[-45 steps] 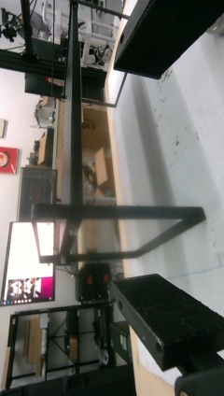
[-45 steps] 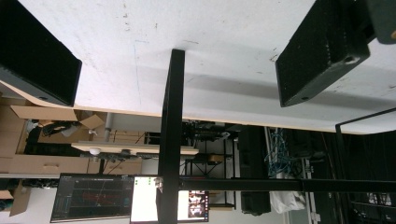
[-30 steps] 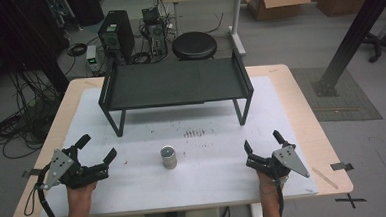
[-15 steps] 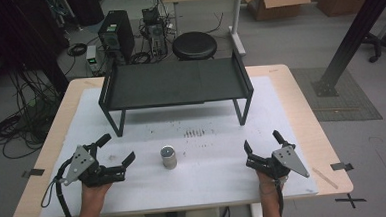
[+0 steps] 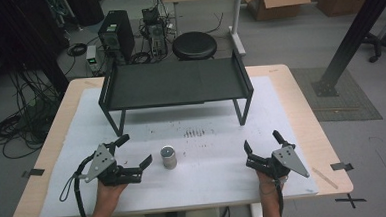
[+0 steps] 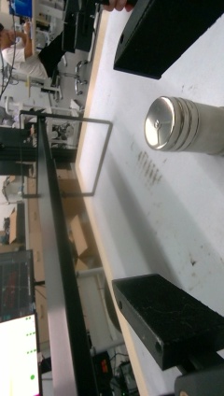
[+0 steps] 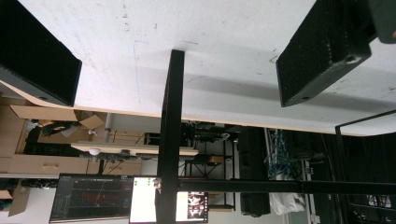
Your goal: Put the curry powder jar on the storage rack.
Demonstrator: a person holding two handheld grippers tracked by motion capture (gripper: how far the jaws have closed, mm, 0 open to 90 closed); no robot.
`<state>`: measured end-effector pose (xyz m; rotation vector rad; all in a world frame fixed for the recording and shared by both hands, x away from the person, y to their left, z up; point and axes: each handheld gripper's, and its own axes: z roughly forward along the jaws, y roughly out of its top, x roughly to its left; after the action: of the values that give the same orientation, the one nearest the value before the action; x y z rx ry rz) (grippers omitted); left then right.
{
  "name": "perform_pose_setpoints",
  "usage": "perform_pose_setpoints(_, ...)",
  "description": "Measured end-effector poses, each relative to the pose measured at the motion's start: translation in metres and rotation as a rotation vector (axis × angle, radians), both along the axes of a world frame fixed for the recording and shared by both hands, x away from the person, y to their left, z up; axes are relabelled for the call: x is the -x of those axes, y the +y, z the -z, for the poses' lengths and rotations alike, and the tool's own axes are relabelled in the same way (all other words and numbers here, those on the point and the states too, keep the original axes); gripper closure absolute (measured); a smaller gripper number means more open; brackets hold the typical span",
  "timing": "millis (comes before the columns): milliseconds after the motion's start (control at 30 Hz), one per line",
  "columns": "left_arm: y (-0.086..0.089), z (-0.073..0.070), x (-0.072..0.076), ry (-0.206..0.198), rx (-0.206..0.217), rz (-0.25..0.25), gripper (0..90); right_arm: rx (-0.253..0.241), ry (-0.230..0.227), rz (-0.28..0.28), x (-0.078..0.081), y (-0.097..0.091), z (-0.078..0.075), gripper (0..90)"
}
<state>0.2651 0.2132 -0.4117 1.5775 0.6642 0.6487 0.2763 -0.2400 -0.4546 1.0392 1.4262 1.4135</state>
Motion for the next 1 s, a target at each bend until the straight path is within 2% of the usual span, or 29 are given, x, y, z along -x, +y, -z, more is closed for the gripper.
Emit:
perform_pose_setpoints(533,-0.030,0.012,-0.012,0.050,-0.059,0.061,0.8,0.001,0.000,-0.002,0.000,0.000,0.000,0.0)
perform_pose_setpoints(633,-0.033,0.014,-0.013,0.053,-0.066,0.065,0.9,0.001,0.000,-0.002,0.000,0.000,0.000,0.0)
perform_pose_setpoints(767,-0.039,0.019,-0.014,0.062,-0.103,0.077,1.0,0.001,0.000,-0.002,0.000,0.000,0.000,0.0)
perform_pose_setpoints(1000,-0.047,0.024,-0.017,0.079,-0.121,0.096,1.5,0.000,-0.001,-0.002,0.000,0.000,0.000,0.0)
